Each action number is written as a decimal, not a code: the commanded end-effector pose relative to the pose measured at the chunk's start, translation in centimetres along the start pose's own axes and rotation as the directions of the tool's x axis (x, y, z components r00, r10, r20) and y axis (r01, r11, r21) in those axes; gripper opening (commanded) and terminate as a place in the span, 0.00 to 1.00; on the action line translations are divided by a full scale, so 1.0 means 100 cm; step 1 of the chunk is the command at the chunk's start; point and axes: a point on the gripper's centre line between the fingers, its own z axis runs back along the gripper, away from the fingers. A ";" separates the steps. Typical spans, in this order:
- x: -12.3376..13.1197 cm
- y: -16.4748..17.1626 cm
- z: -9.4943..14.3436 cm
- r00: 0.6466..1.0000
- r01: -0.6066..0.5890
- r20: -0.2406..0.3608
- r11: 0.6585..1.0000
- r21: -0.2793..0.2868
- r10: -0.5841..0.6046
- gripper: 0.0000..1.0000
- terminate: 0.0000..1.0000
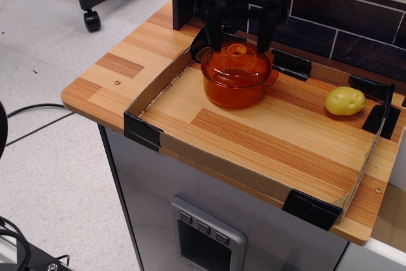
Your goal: Put lid on pot
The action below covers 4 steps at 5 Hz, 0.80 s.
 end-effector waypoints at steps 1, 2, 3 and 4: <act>0.006 0.006 0.075 0.992 -0.036 0.118 0.998 -0.061 0.043 1.00 0.00; -0.008 0.010 0.071 0.995 0.029 0.092 0.999 -0.019 -0.027 1.00 0.00; -0.008 0.010 0.071 0.995 0.029 0.092 0.999 -0.019 -0.027 1.00 0.00; -0.008 0.010 0.071 0.995 0.029 0.092 0.999 -0.019 -0.027 1.00 0.00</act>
